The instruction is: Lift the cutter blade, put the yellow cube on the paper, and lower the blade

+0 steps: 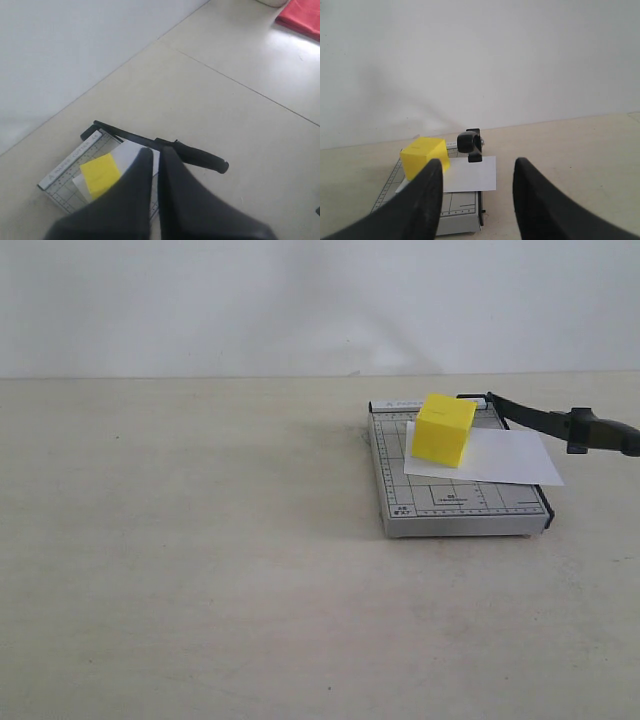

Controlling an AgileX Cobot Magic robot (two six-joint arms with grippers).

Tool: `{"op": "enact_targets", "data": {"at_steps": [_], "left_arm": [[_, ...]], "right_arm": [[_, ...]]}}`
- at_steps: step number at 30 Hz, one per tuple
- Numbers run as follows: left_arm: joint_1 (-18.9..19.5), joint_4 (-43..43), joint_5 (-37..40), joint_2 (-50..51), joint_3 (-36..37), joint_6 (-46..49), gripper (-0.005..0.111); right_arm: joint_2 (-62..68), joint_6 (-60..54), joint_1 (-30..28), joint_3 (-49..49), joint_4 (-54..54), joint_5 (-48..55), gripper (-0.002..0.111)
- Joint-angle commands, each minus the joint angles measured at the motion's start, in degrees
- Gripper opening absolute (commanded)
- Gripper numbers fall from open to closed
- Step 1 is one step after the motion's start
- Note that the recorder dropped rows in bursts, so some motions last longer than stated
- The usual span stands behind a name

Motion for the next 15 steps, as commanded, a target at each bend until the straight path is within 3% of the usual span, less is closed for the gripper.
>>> {"op": "enact_targets", "data": {"at_steps": [1,8,11,15], "left_arm": [[-0.26,1.30,-10.57,-10.11,16.53,0.41,0.004],[0.40,1.30,-45.17,-27.44,52.75,0.41,0.004],[1.97,1.30,-52.99,-33.64,65.44,0.41,0.004],[5.35,1.30,-54.57,-40.86,78.95,0.41,0.004]], "right_arm": [[-0.29,0.00,-0.02,0.28,-0.24,-0.34,0.043],[-0.29,0.00,-0.02,0.28,-0.24,-0.47,0.043],[-0.29,0.00,-0.02,0.28,-0.24,-0.47,0.043],[-0.29,0.00,-0.02,0.28,-0.24,-0.47,0.043]]}}
